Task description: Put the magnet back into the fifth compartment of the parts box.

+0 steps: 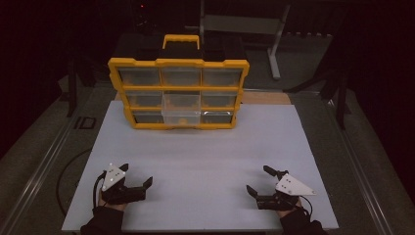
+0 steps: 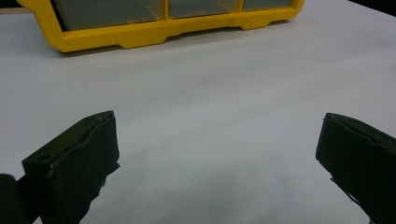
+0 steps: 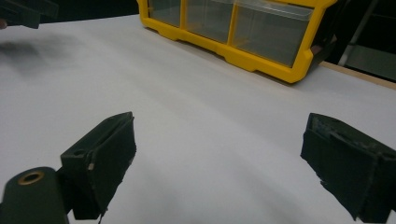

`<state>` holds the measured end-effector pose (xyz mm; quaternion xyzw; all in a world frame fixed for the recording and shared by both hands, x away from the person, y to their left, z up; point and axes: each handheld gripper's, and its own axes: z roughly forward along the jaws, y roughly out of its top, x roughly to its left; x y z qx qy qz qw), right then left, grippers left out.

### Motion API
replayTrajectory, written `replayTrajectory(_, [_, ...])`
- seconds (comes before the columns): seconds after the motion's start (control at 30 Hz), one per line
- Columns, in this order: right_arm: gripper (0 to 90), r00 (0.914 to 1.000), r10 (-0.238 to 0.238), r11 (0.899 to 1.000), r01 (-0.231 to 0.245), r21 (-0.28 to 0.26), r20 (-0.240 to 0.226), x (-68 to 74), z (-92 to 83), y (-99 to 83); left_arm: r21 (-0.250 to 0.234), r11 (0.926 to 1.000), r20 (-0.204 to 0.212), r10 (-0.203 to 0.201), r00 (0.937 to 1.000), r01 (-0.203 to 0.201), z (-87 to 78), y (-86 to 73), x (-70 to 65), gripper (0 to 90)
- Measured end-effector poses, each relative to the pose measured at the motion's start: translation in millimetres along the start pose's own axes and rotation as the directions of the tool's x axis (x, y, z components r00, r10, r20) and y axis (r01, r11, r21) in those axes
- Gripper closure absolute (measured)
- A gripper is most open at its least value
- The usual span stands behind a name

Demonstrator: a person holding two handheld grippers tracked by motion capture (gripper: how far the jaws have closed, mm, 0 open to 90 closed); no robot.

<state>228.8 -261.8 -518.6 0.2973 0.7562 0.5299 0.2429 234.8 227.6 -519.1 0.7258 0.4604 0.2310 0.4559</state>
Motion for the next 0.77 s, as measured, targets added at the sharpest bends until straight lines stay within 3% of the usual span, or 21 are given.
replayTrajectory(0.4, [10.0,1.0000,0.005,1.000,-0.005,0.003,-0.006,-0.1,0.4,-0.5,-0.035,0.9994,0.001,0.000,1.0000,0.000,-0.3,-0.7,1.9,0.0])
replayTrajectory(0.77, [10.0,1.0000,0.007,1.000,-0.007,0.005,-0.007,-1.1,0.8,-1.1,-0.029,0.9996,0.007,-0.005,1.0000,0.006,1.0,-0.8,1.5,0.0])
